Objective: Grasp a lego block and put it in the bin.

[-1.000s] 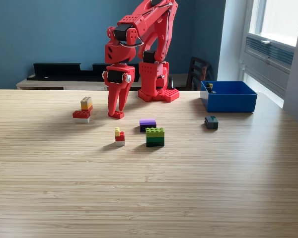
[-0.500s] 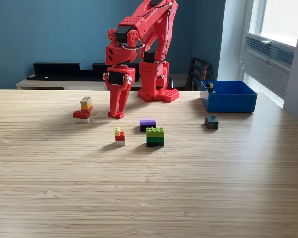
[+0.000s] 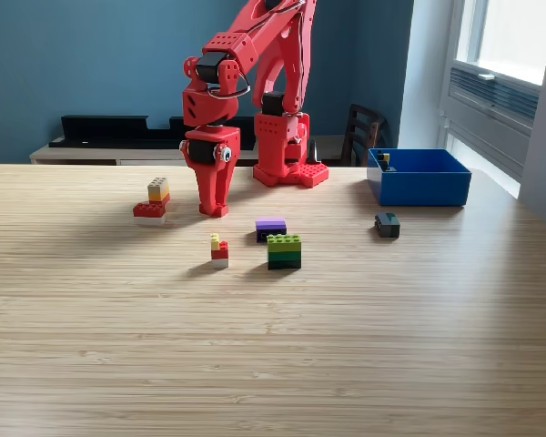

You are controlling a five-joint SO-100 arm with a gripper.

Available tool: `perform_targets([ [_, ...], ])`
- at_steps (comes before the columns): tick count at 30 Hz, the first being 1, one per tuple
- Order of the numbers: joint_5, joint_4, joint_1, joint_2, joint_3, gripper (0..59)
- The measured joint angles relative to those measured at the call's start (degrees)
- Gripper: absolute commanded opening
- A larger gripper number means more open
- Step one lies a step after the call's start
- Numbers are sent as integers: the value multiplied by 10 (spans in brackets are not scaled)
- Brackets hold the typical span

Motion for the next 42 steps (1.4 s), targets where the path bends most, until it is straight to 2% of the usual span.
perform_targets([
  [4, 7, 4, 2, -7, -18, 1],
  [10, 24, 82, -14, -11, -84, 1],
  [13, 49, 194, -43, -12, -144, 1],
  [16, 69, 277, -95, -12, -267, 1],
  [20, 92, 353, -191, -12, -368, 1],
  [24, 111, 382, -307, -12, -371, 1],
  [32, 106, 384, -664, -12, -275, 1],
  [36, 84, 399, -824, -12, -273, 1],
  [42, 56, 427, -979, -12, -308, 1],
])
